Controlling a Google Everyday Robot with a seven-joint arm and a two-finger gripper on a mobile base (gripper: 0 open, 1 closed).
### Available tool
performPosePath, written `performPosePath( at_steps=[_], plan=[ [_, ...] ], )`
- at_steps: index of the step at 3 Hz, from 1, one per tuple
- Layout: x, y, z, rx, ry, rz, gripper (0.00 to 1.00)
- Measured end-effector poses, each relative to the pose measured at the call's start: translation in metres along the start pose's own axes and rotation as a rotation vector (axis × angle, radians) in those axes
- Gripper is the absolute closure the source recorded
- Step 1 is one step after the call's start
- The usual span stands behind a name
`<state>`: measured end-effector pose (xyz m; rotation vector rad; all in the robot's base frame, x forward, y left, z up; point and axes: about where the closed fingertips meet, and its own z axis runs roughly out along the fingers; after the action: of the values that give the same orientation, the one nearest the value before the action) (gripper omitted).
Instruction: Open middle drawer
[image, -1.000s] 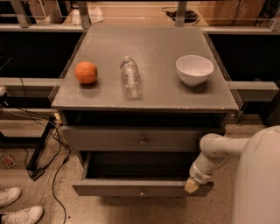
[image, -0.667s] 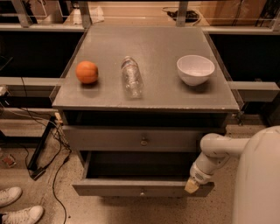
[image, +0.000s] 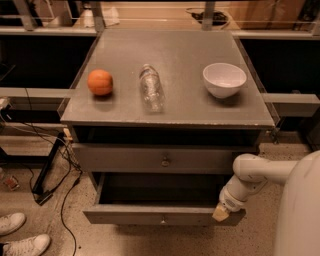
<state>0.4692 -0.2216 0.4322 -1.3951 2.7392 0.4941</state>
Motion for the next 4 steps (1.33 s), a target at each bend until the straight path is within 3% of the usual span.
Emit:
performPosePath(
  at_steps=[2,4],
  plan=[
    [0.0037,0.0004,-0.0021,-0.001,-0.009,0.005,1.0],
    [0.0037,0.0005,-0.0021,-0.001,-0.009,0.005,0.58]
  ],
)
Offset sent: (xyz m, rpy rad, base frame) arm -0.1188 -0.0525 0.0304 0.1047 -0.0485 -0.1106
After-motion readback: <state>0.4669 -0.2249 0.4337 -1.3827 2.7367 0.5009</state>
